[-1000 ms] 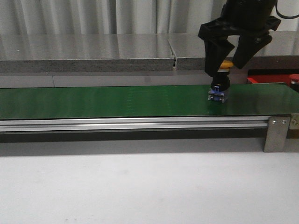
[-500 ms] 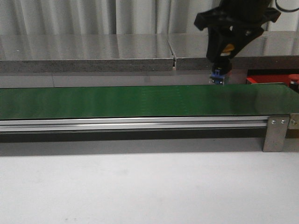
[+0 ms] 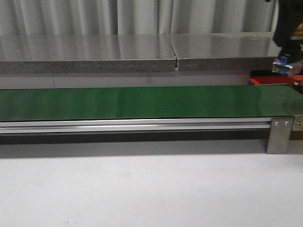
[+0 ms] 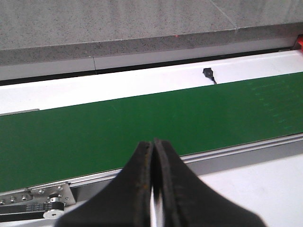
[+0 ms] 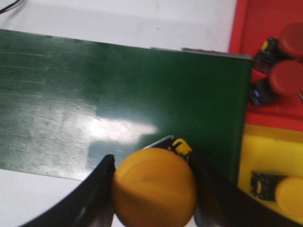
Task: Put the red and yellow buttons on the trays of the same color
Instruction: 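Carry the yellow button into the yellow tray and open the right gripper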
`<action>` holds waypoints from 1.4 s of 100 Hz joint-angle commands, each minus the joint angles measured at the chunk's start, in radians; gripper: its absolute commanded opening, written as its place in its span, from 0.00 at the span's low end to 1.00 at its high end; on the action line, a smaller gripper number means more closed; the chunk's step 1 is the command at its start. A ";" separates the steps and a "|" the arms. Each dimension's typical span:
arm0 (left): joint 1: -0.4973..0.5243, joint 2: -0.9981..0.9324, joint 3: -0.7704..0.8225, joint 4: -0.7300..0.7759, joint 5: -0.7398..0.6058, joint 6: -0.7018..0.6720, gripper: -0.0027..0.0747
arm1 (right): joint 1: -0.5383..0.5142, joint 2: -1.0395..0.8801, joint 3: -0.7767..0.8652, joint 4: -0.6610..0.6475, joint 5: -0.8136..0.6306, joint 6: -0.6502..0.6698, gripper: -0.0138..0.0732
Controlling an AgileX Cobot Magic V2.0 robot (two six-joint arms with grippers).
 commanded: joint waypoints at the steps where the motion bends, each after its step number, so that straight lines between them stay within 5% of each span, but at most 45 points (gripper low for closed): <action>1: -0.007 0.000 -0.027 -0.013 -0.073 -0.007 0.01 | -0.054 -0.096 0.018 -0.005 -0.043 0.004 0.14; 72: -0.007 0.000 -0.027 -0.013 -0.073 -0.007 0.01 | -0.502 -0.240 0.148 -0.006 -0.029 0.006 0.08; 140: -0.007 0.000 -0.027 -0.013 -0.073 -0.007 0.01 | -0.545 -0.109 0.348 -0.006 -0.249 0.040 0.08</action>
